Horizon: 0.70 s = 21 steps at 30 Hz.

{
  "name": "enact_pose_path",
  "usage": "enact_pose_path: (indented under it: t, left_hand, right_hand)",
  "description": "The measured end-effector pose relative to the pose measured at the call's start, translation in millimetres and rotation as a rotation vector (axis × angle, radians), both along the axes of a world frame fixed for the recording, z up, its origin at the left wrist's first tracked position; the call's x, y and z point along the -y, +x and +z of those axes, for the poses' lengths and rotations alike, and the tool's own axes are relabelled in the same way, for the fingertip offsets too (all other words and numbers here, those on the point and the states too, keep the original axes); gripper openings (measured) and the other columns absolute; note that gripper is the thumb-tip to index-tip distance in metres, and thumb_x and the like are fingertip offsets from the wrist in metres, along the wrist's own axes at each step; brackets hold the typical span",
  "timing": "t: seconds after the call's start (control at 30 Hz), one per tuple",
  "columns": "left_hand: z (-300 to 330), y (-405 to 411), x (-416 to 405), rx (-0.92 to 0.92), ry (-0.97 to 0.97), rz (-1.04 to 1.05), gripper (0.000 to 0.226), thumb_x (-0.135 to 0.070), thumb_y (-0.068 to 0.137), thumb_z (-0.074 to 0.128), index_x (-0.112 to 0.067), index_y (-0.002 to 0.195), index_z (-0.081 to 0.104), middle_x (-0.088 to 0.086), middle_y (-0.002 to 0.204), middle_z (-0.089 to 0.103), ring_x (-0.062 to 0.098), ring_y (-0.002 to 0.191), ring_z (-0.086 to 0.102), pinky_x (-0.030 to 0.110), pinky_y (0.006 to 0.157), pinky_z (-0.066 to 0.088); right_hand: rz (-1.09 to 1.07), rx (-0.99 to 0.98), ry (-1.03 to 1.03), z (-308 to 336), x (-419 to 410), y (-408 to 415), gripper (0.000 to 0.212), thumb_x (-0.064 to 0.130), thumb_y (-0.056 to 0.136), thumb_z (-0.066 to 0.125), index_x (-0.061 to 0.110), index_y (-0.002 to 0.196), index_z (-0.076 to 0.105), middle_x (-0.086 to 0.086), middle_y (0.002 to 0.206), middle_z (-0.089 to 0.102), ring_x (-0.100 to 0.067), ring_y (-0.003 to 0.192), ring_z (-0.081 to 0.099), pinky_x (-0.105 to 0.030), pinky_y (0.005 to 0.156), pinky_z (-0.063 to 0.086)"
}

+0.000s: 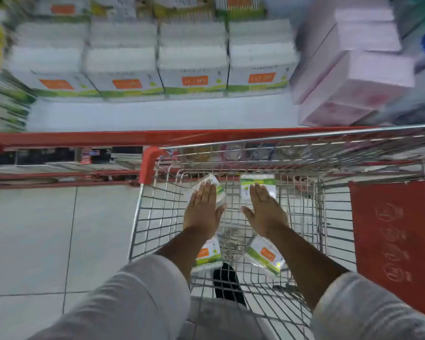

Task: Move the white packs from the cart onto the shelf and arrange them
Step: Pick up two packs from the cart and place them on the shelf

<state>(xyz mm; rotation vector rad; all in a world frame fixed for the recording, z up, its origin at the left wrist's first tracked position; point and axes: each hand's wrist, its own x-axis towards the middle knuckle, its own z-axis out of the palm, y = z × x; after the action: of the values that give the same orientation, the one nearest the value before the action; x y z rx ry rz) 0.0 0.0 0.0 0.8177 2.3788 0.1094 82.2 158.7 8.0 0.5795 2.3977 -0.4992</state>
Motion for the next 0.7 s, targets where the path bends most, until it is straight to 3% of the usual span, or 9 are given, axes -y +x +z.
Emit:
enact_pose_path:
  t: [0.2,0.43,0.6,0.7]
  left_hand:
    - [-45.9,-0.5,1.1,0.075,-0.138,-0.005,0.069,-0.049,0.101,0.016,-0.010,0.152,-0.008,0.004,0.160,-0.013,0.018,0.148,-0.010,0.033,0.121,-0.003]
    - [-49.6,19.4,23.6,0.054,-0.148,-0.111,0.065,-0.043,0.102,0.019,-0.012,0.151,-0.011,0.001,0.160,-0.015,0.017,0.147,-0.010,0.035,0.121,-0.003]
    - [-36.6,16.9,24.1,-0.033,-0.122,-0.190,0.070,-0.047,0.093,0.001,-0.008,0.151,-0.003,0.007,0.161,-0.004,0.021,0.148,-0.004,0.036,0.118,-0.007]
    - [-33.5,-8.8,8.6,-0.013,-0.120,-0.117,0.080,-0.048,0.097,0.036,-0.007,0.151,-0.005,0.010,0.161,-0.006,0.023,0.148,-0.006,0.039,0.121,-0.001]
  right_hand:
    - [0.027,0.059,-0.019,-47.5,-7.6,5.8,0.068,0.045,0.102,0.026,0.013,0.154,-0.005,-0.003,0.162,-0.012,-0.016,0.150,-0.007,-0.033,0.120,0.004]
    - [-0.040,0.006,-0.044,-53.5,17.1,36.5,0.065,0.038,0.102,0.028,0.012,0.153,-0.004,-0.004,0.162,-0.010,-0.018,0.150,-0.005,-0.037,0.120,0.009]
    - [-0.119,-0.077,-0.052,-32.6,19.3,35.5,0.068,0.025,0.099,0.040,0.013,0.154,0.002,-0.005,0.163,0.001,-0.019,0.150,0.003,-0.035,0.120,0.011]
    - [-0.065,-0.044,-0.003,-30.9,-9.2,6.2,0.092,0.016,0.087,0.061,0.015,0.154,-0.001,-0.005,0.163,-0.003,-0.021,0.150,0.002,-0.035,0.120,0.011]
